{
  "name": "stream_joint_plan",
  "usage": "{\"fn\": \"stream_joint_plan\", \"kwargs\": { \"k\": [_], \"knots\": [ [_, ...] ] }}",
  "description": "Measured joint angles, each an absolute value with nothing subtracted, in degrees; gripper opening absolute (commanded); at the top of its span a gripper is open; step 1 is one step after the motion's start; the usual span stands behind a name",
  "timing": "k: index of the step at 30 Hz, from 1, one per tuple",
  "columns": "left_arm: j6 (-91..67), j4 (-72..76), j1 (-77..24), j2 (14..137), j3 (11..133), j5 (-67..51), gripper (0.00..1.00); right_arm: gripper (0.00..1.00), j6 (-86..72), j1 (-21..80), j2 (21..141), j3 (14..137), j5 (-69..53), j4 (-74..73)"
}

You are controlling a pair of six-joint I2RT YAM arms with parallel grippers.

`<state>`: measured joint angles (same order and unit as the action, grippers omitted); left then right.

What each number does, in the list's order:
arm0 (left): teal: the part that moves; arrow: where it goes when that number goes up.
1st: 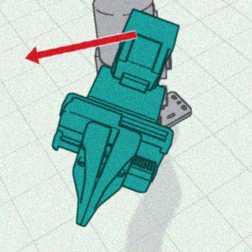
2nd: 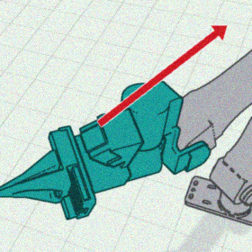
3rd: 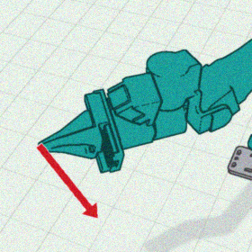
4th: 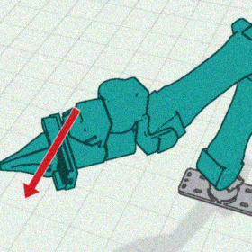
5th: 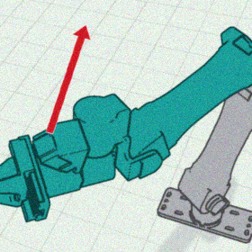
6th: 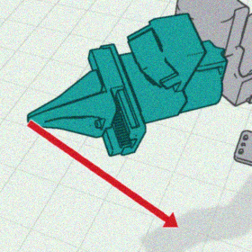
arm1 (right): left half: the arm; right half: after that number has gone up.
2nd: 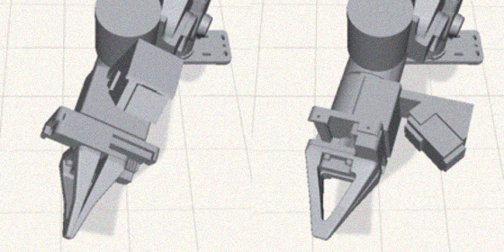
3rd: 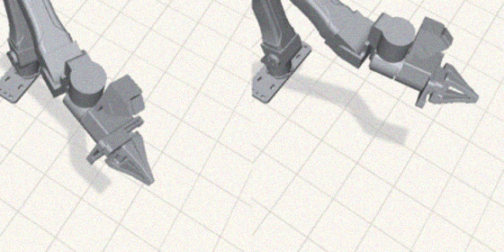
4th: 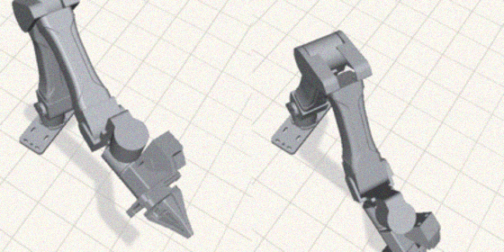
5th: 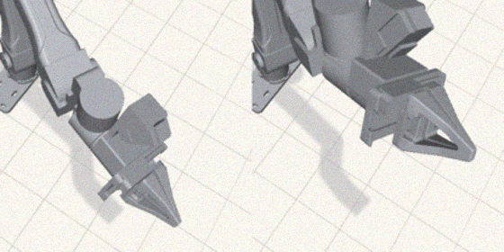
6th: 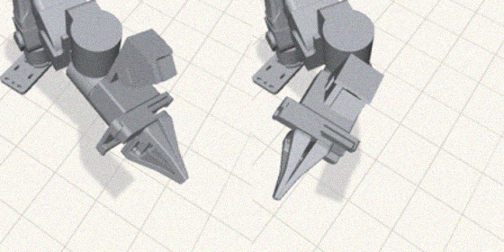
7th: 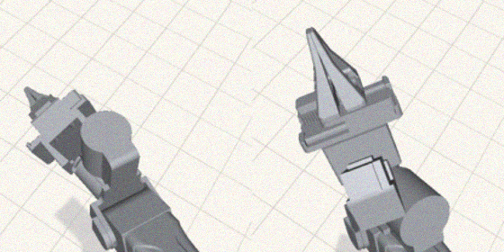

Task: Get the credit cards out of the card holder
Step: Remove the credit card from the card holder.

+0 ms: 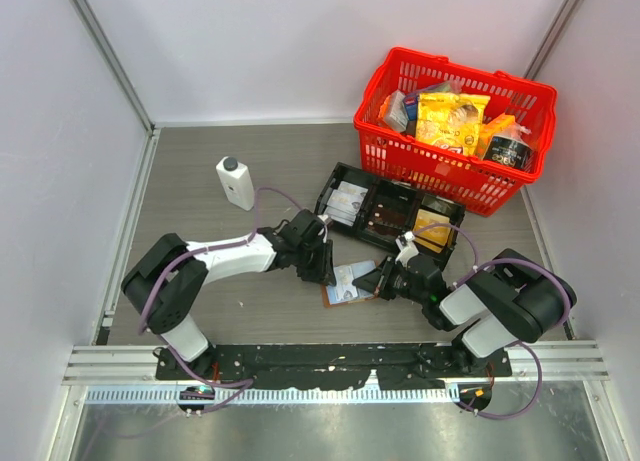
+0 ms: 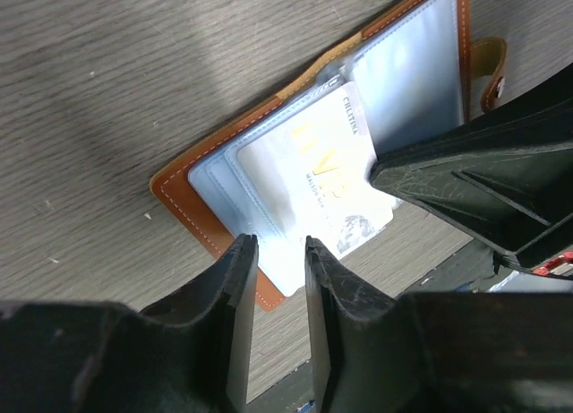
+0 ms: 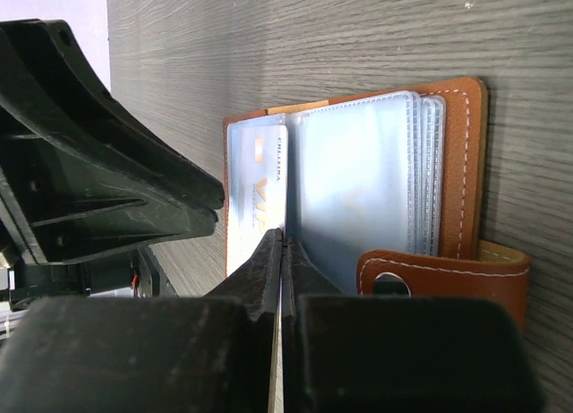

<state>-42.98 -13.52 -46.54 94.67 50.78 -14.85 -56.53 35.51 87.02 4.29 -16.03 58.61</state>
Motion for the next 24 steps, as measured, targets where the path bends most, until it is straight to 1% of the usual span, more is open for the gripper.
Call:
{"fn": "stream_joint_plan", "kwargs": {
  "k": [8, 24],
  "knots": [
    [-42.50, -15.20, -46.57, 93.23, 53.32, -13.50, 0.31, 0.01, -56.53, 35.51, 87.02, 4.29, -16.05, 58.61],
    [-40.77, -12.93, -46.74, 97.69, 53.32, -15.00, 0.23, 0.01, -56.66, 35.53, 87.53, 4.80, -16.21, 58.15]
  ]
}}
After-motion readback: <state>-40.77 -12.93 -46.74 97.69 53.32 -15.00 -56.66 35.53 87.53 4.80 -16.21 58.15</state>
